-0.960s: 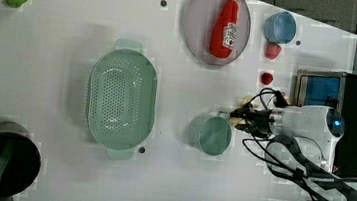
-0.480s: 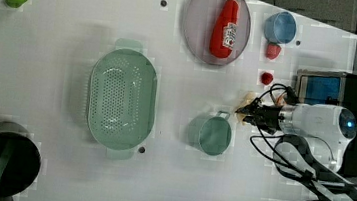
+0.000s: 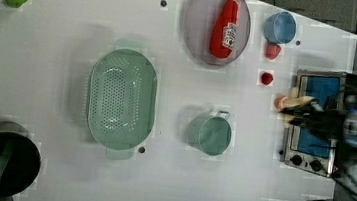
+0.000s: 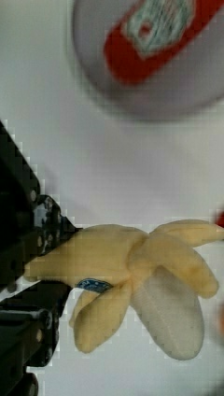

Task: Pick banana from table and place on oven.

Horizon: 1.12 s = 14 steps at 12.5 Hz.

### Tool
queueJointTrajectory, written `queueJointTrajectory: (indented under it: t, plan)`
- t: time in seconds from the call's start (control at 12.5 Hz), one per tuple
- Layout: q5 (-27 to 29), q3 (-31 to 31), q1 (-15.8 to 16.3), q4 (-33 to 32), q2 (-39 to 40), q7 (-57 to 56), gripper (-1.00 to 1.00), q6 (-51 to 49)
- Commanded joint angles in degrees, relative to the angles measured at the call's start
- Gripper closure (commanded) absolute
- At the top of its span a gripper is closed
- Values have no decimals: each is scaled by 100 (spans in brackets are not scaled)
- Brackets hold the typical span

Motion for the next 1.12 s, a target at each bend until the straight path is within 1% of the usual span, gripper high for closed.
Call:
queueJointTrajectory:
  t: [0.08, 0.32, 0.4, 0.56, 0.72, 1.12]
  plan:
    - [31, -6, 37, 983, -434, 206, 47, -1372]
    - [30, -95, 25, 1913, -430, 202, 47, -2571]
    - [30, -175, 18, 2158, -377, 195, 47, -2781]
    - [30, -419, -4, 2543, -209, 180, 47, -2813]
    - [28, -782, -50, 2737, -26, -55, 47, -2812]
    - [-58, -1876, -122, 2774, 454, -1422, 47, -2631]
